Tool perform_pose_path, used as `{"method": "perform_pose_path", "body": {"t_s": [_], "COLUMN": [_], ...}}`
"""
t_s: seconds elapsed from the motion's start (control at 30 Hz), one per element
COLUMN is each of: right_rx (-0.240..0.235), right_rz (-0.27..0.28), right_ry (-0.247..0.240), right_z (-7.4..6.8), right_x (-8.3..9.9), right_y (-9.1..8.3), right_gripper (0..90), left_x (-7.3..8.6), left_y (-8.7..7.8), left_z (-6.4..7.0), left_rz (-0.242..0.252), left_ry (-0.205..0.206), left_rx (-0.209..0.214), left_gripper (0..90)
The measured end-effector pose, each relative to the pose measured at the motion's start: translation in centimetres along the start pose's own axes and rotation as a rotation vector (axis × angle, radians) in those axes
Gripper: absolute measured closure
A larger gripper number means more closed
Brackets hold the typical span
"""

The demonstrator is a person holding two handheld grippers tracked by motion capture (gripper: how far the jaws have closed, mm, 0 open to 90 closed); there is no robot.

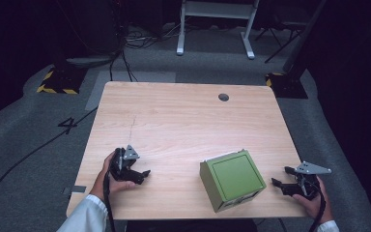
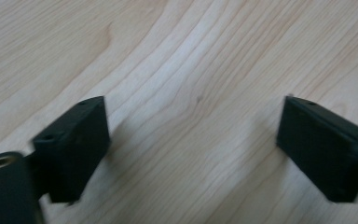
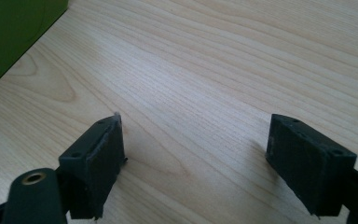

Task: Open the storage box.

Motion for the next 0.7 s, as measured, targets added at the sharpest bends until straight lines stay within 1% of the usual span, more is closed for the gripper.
{"method": "perform_pose_path", "body": {"t_s": [0.03,0.07,0.1,0.13,0.17,0.2,0.23,0.27,0.3,0.33,0.37,0.4,0.43,0.47,0.5,0.53,0.57,0.6,0.63,0.67,0.7], "right_rx": [0.001,0.000,0.000,0.000,0.000,0.000,0.000,0.000,0.000,0.000,0.000,0.000,0.000,-0.001,-0.001,-0.001,-0.001,-0.001,-0.001,-0.001,-0.001], "right_rz": [0.000,0.001,0.001,0.000,0.000,0.000,0.000,0.000,0.000,0.000,0.000,0.000,0.000,0.000,0.000,0.000,0.000,0.000,0.000,0.000,0.000], "right_ry": [-0.001,-0.001,-0.001,-0.001,-0.001,-0.001,0.001,0.001,0.001,0.000,0.001,0.001,0.000,0.000,-0.001,0.000,0.000,0.000,0.000,0.000,0.000], "right_z": [0.0,0.0,0.0,0.0,0.0,0.0,0.0,0.0,0.0,0.0,0.0,0.0,0.0,0.0,0.0,0.0,0.0,0.0,0.0,0.0,0.0], "right_x": [0.0,0.0,0.0,0.0,0.0,0.0,0.0,0.0,0.0,0.0,0.0,0.0,0.0,0.0,0.0,0.0,0.0,0.0,0.0,0.0,0.0], "right_y": [0.0,0.0,0.0,0.0,0.0,0.0,0.0,0.0,0.0,0.0,0.0,0.0,0.0,0.0,0.0,0.0,0.0,0.0,0.0,0.0,0.0], "right_gripper": [19.1,19.1,19.1,19.1,19.2,19.2,19.1,19.1,19.1,19.1,19.1,19.1,19.1,19.1,19.1,19.1,19.1,19.1,19.1,19.1,19.1], "left_x": [-0.4,-0.9,-0.9,-1.3,-2.4,-2.4,-3.7,-3.7,-5.2,-5.2,-6.6,-6.6,-8.1,-8.8,-9.3,-10.1,-10.1,-11.4,-12.0,-12.0,-12.7], "left_y": [0.1,0.2,0.2,0.3,0.4,0.4,0.4,0.4,0.5,0.5,0.8,0.8,1.1,1.2,1.4,1.6,1.6,2.1,2.4,2.4,2.7], "left_z": [0.1,0.3,0.3,0.5,0.8,0.8,1.2,1.2,1.6,1.6,2.0,2.0,2.5,2.8,3.0,3.4,3.4,3.9,4.1,4.1,4.3], "left_rz": [0.001,0.002,0.002,0.001,0.035,0.035,0.066,0.066,0.097,0.097,0.119,0.119,0.144,0.155,0.159,0.166,0.166,0.171,0.176,0.176,0.182], "left_ry": [0.000,0.013,0.013,0.021,0.028,0.028,0.053,0.053,0.067,0.067,0.085,0.085,0.101,0.117,0.123,0.140,0.140,0.166,0.175,0.175,0.186], "left_rx": [0.028,0.045,0.045,0.052,0.104,0.104,0.132,0.132,0.149,0.149,0.158,0.158,0.182,0.189,0.200,0.207,0.207,0.227,0.241,0.241,0.240], "left_gripper": [21.0,23.4,20.4,19.9,22.2,24.6,25.8,25.8,25.8,25.8,25.8,25.8,25.8,25.8,25.8,25.8,25.8,25.8,25.8,25.9,26.0]}}
Point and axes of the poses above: each handheld gripper's, and its own axes: y roughly forward along the jaws, x roughly out of its underside, z roughly to its right, the point moved 2 cm from there along y, roughly forward along the jaws, and after that the axes turned 5 degrees about x, right-handed, at the moved point
